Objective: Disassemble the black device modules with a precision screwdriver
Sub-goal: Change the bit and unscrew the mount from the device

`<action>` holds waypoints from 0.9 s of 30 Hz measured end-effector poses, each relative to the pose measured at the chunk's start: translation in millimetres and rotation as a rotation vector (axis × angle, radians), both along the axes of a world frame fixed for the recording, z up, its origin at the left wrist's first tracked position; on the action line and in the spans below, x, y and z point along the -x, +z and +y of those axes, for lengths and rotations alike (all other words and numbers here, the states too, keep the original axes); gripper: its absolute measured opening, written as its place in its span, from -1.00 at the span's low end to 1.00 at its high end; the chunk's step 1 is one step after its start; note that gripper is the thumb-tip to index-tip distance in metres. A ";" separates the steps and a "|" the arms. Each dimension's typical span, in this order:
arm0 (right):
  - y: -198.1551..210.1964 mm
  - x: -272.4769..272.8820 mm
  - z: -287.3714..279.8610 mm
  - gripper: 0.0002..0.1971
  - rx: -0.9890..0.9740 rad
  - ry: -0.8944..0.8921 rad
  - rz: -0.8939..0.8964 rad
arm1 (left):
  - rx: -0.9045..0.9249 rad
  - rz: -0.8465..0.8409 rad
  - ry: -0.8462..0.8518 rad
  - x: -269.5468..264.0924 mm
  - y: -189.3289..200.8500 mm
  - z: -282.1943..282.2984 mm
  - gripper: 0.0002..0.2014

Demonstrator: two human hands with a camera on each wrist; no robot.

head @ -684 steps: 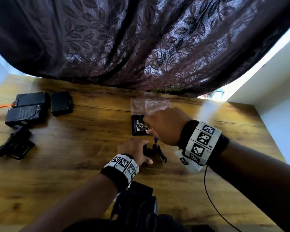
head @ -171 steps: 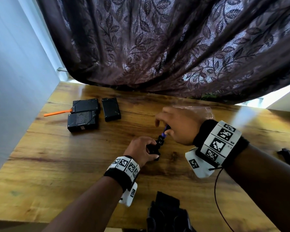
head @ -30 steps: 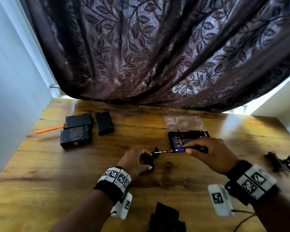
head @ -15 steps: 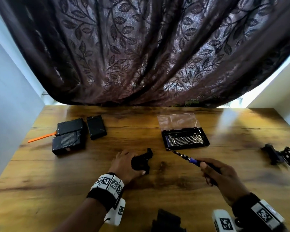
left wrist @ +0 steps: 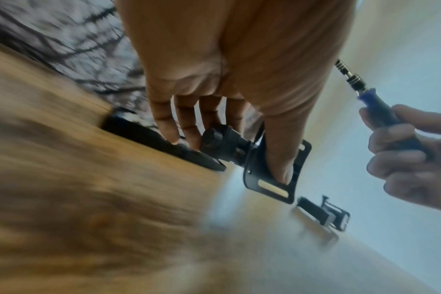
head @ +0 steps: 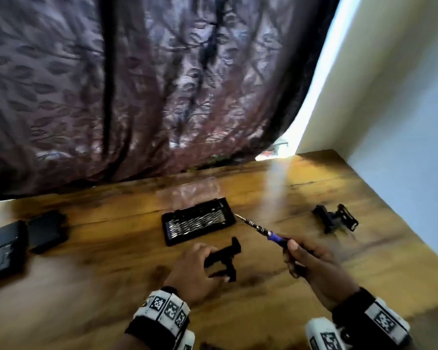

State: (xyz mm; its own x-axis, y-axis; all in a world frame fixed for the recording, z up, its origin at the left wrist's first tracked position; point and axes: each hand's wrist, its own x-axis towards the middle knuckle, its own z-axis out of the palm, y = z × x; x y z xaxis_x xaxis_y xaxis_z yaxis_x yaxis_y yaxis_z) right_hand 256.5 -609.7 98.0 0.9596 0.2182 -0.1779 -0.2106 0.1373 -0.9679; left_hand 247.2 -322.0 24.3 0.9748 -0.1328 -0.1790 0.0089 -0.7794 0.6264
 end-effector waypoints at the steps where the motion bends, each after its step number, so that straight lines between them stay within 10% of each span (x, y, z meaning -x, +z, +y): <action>1: 1.3 -0.9 -21.7 -0.24 -0.009 -0.019 -0.003 | -0.029 0.007 -0.018 -7.9 -2.5 -22.9 -0.31; 13: -6.0 3.8 -189.9 -0.15 -0.022 -0.229 0.045 | -0.245 -0.108 -0.011 -102.6 -14.4 -207.5 -0.31; 27: -6.2 -21.8 -205.6 -0.16 -0.078 -0.142 0.069 | -0.108 -0.117 0.111 -91.4 -17.8 -209.9 -0.26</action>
